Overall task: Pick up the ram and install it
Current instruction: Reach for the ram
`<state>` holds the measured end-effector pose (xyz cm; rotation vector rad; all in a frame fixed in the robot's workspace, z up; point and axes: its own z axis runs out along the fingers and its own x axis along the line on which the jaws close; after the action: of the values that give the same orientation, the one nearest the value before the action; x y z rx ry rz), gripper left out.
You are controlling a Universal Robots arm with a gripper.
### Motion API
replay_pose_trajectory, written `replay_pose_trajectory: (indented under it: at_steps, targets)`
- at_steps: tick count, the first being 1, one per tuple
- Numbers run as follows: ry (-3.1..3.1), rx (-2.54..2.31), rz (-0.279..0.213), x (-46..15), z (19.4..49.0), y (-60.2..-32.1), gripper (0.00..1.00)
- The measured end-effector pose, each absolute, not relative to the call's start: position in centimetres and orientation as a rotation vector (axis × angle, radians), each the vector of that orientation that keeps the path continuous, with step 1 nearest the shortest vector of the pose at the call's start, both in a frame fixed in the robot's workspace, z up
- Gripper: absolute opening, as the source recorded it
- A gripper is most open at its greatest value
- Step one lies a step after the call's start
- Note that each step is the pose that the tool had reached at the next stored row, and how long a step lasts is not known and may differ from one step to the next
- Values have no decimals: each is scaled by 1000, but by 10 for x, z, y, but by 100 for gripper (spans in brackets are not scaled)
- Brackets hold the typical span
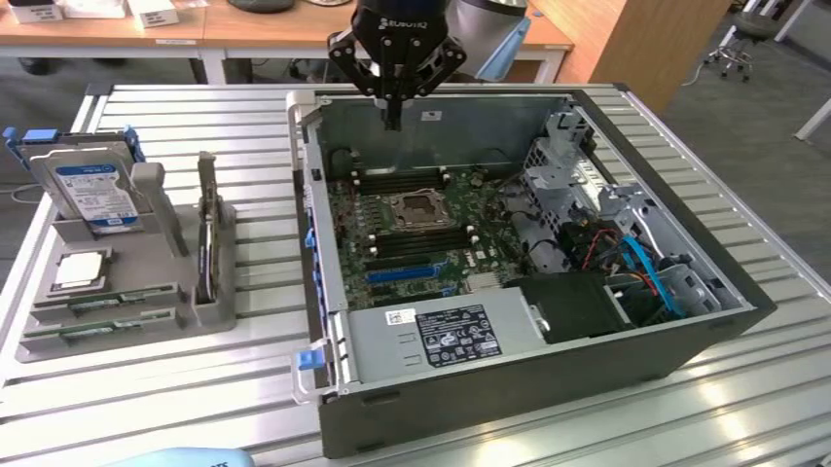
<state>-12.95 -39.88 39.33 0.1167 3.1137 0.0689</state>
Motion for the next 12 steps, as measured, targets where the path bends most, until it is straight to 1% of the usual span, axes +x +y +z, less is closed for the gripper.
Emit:
replay_pose_trajectory:
  at_steps: [12]
  targets:
    - [3114,117,69,-145,393,-399,10]
